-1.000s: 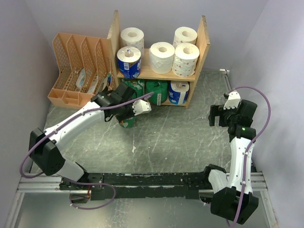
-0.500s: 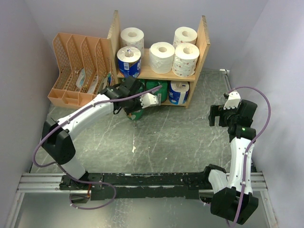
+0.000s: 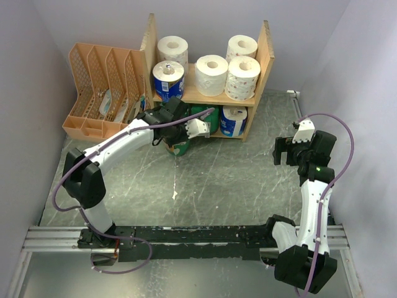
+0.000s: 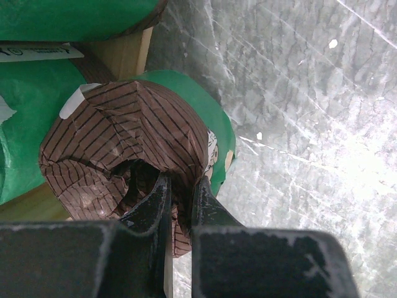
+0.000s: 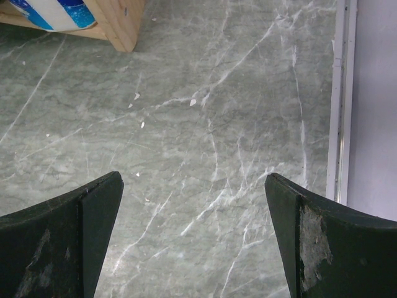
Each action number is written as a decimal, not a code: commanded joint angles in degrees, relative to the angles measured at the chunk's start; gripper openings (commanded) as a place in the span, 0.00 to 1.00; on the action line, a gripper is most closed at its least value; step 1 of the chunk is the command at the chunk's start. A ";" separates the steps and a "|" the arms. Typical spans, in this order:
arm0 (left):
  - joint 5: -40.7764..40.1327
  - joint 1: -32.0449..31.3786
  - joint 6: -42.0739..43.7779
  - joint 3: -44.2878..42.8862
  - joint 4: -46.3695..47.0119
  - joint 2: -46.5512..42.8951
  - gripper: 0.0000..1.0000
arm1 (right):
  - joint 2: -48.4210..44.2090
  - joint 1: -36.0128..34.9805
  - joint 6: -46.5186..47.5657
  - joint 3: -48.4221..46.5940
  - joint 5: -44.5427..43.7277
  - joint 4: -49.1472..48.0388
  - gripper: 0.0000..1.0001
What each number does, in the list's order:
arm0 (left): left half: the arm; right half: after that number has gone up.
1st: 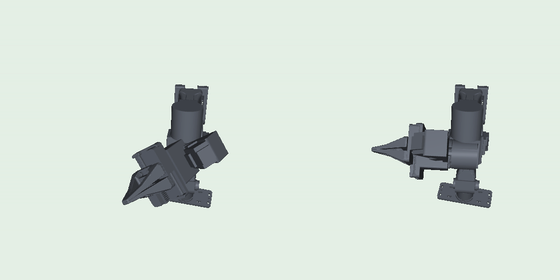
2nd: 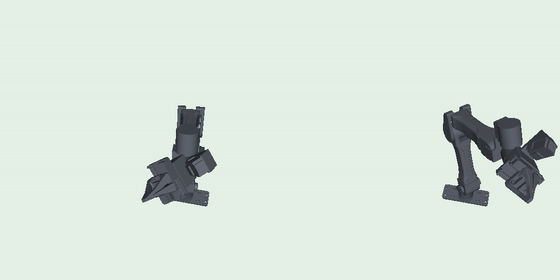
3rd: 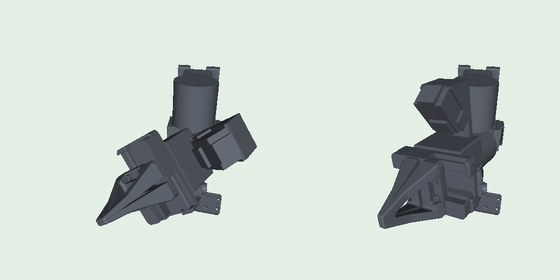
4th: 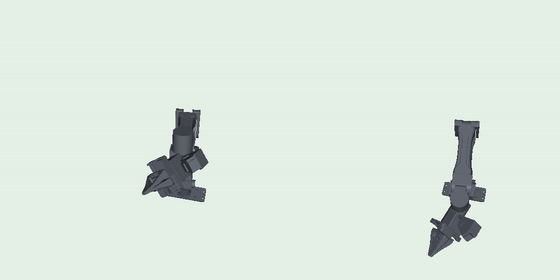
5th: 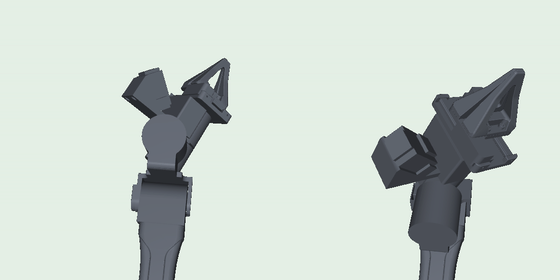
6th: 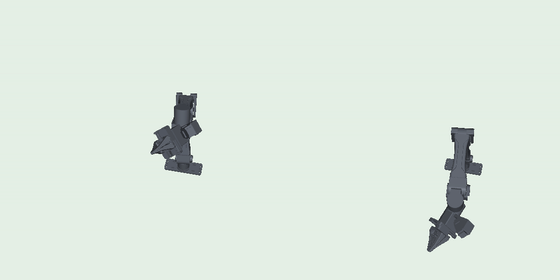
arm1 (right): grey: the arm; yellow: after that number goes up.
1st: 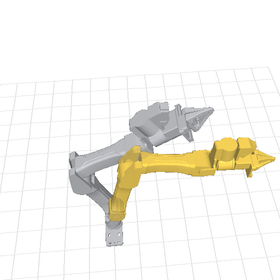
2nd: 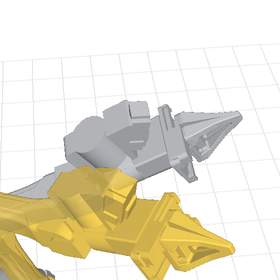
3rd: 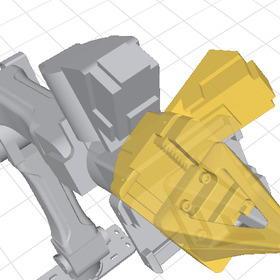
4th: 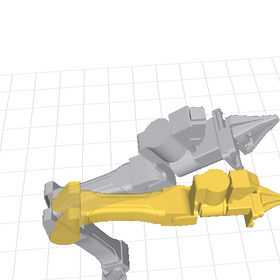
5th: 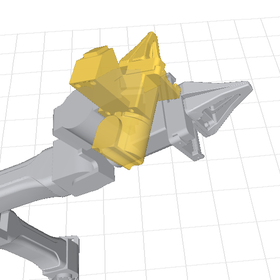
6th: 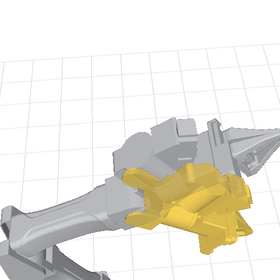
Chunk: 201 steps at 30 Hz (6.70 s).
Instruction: Place and organize the paper towels onto the shelf
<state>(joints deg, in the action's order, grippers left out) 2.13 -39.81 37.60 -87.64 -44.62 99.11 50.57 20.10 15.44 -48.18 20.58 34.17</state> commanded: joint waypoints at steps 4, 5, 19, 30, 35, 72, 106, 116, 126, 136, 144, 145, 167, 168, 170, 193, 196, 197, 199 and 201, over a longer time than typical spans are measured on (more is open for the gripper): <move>-1.22 3.21 3.43 -5.35 5.36 3.62 0.07 | -0.43 0.82 0.38 0.37 0.08 -0.40 1.00; -1.27 3.57 3.70 -5.52 5.22 4.02 0.07 | -0.36 0.82 0.36 0.36 0.08 -0.35 1.00; -2.46 8.04 5.58 -8.95 6.58 7.64 0.07 | -0.58 0.95 0.29 0.37 -0.01 -0.43 1.00; -6.63 9.26 7.66 -13.59 9.60 10.85 0.07 | -0.84 1.08 0.32 0.38 -0.01 -0.49 1.00; -7.11 9.87 8.39 -15.63 9.81 11.50 0.07 | -0.91 1.17 0.38 0.38 0.08 -0.43 1.00; 3.31 4.57 8.19 -10.36 -8.53 4.61 0.07 | -1.01 1.26 0.38 0.37 0.38 -0.44 1.00; -10.03 3.19 10.77 -10.19 10.56 -2.31 0.07 | -1.01 1.35 0.38 0.37 0.34 -0.46 1.00; -15.94 -0.42 14.37 3.08 25.24 -5.65 0.07 | -1.11 1.34 0.45 0.37 0.34 -0.45 1.00; -18.49 -2.27 14.52 13.85 35.03 -6.51 0.07 | -1.23 1.35 0.42 0.37 0.43 -0.36 1.00; -26.21 -2.32 19.41 17.61 47.92 -6.24 0.07 | -1.04 1.31 0.47 0.37 0.42 -0.39 1.00; -27.95 -2.31 22.87 13.65 49.93 -5.33 0.07 | -1.07 1.28 0.47 0.40 0.45 -0.36 1.00; -28.13 -2.37 22.94 13.41 50.22 -5.25 0.07 | -1.06 1.34 0.47 0.37 0.44 -0.39 1.00; -27.57 -2.56 17.27 23.67 57.48 -5.07 0.07 | -1.43 1.34 0.47 0.37 0.59 -0.37 1.00; -27.20 -2.63 16.38 23.39 56.24 -5.02 0.08 | -1.38 1.35 0.47 0.37 0.65 -0.38 1.00; -26.96 -2.64 15.06 23.23 54.62 -4.83 0.14 | -1.39 1.30 0.48 0.37 0.72 -0.26 1.00; -26.18 -3.71 12.60 14.76 43.88 -5.28 0.80 | -1.95 1.35 0.51 0.42 0.63 -0.34 1.00; -25.89 -4.23 11.71 14.19 41.92 -6.24 0.79 | -1.97 1.35 0.53 0.29 0.70 -0.34 1.00; -25.89 -4.35 11.51 14.18 41.38 -6.54 0.78 | -2.01 1.35 0.51 0.36 0.70 -0.38 1.00; -25.71 -4.92 10.72 13.80 39.11 -7.25 0.76 | -2.05 1.37 0.55 0.39 0.76 -0.32 1.00; -25.29 -5.25 9.59 13.24 36.04 -8.14 0.76 | -2.17 1.30 0.55 0.37 0.78 -0.30 1.00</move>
<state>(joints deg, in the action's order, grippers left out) -24.80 -43.88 49.84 -71.75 -2.72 94.35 49.30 20.69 15.49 -48.16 20.67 34.17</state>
